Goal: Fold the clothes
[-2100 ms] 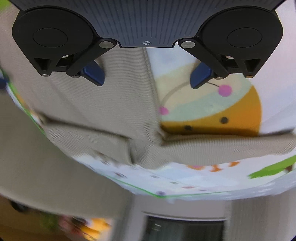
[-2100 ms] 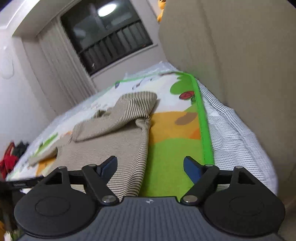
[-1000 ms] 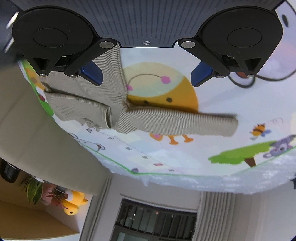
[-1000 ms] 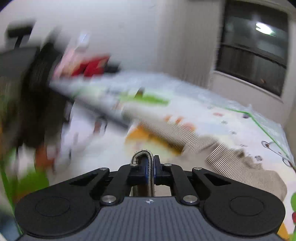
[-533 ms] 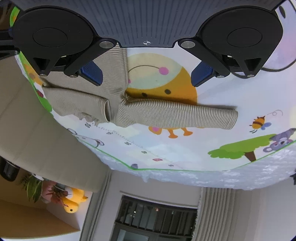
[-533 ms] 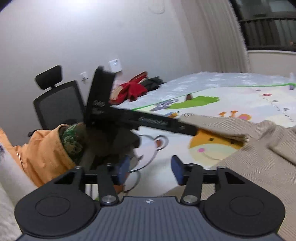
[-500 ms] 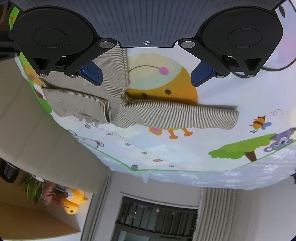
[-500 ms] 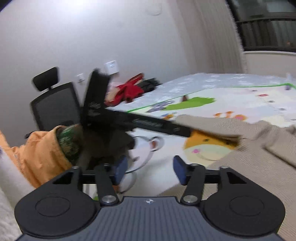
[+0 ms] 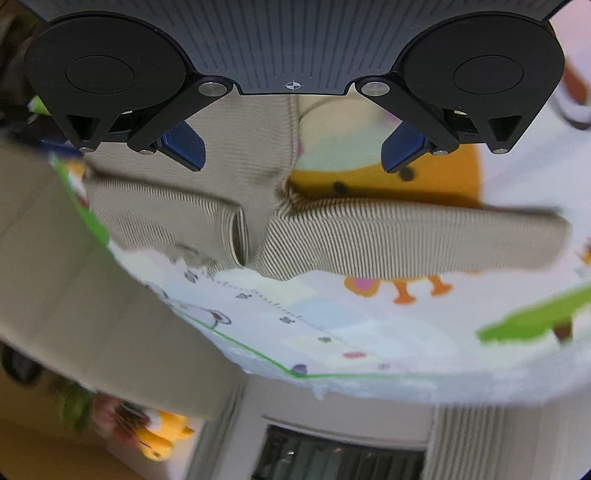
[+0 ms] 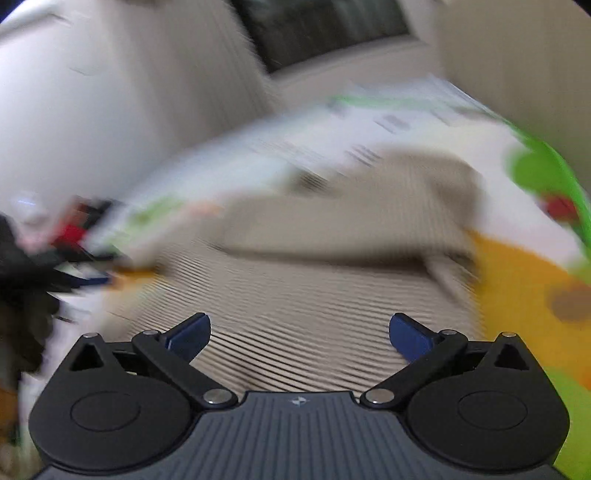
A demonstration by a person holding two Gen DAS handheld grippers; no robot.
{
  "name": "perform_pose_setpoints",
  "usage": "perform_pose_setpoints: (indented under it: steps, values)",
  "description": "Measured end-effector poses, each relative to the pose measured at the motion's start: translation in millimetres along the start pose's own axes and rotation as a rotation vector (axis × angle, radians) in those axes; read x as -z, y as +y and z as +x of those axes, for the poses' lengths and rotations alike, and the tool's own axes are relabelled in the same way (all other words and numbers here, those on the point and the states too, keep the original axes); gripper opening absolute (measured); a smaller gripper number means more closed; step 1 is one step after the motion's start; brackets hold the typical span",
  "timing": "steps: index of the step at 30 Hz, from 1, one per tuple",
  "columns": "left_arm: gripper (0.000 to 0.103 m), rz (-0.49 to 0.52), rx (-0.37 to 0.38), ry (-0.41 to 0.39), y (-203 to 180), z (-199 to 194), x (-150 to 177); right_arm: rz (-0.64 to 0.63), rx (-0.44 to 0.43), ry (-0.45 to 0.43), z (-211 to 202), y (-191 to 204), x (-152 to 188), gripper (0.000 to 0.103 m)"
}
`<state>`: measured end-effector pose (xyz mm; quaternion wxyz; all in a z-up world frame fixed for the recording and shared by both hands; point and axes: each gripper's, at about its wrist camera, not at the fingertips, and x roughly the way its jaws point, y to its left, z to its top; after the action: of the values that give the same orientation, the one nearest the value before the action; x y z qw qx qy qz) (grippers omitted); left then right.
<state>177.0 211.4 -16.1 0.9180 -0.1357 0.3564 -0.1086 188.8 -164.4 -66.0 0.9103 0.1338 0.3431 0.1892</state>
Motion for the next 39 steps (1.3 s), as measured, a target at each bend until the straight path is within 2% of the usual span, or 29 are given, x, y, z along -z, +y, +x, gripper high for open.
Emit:
perform_pose_setpoints:
  steps: [2, 4, 6, 9, 12, 15, 18, 19, 20, 21, 22, 26, 29, 34, 39]
  values:
    - [0.103, -0.127, -0.054, -0.020, 23, 10, -7, -0.050, -0.028, -0.034, 6, 2, 9, 0.103]
    - [0.103, -0.223, -0.155, -0.082, 49, 13, -13, -0.075, -0.016, -0.042, 5, 6, 11, 0.103]
    - [0.103, -0.290, -0.284, -0.151, 75, 12, -16, -0.089, -0.004, -0.054, 4, 8, 15, 0.103]
    - [0.103, -0.364, -0.420, -0.202, 107, 15, -18, -0.095, -0.009, -0.063, -3, 7, 16, 0.103]
    - [0.103, -0.388, -0.442, -0.184, 123, 26, -17, -0.061, -0.040, -0.073, 2, 5, 17, 0.103]
    - [0.103, -0.381, -0.468, -0.154, 123, 35, -24, -0.047, -0.053, -0.064, 2, 5, 16, 0.103]
    - [0.102, -0.410, -0.452, -0.152, 128, 37, -32, -0.085, -0.042, -0.040, 5, 9, 14, 0.103]
    - [0.090, -0.381, -0.454, -0.153, 127, 38, -36, -0.107, -0.039, -0.031, 5, 11, 14, 0.103]
    - [0.051, -0.351, -0.455, -0.154, 126, 39, -39, -0.110, -0.039, -0.036, 6, 11, 15, 0.103]
    - [0.031, -0.319, -0.452, -0.152, 125, 40, -42, -0.112, -0.038, -0.042, 6, 11, 17, 0.103]
    - [0.022, -0.282, -0.441, -0.145, 120, 41, -43, -0.110, -0.042, -0.051, 4, 11, 18, 0.103]
    - [0.015, -0.124, -0.461, -0.168, 87, 39, -50, -0.075, -0.073, -0.088, 1, 5, 21, 0.103]
    - [0.013, -0.018, -0.415, -0.224, 45, 29, -62, -0.057, -0.090, -0.104, -1, 2, 22, 0.103]
    - [0.013, 0.194, -0.240, -0.320, -61, 11, -84, -0.032, -0.112, -0.136, -5, -1, 26, 0.103]
    - [0.013, 0.322, -0.018, -0.314, -160, 16, -89, -0.012, -0.125, -0.158, -9, -3, 29, 0.103]
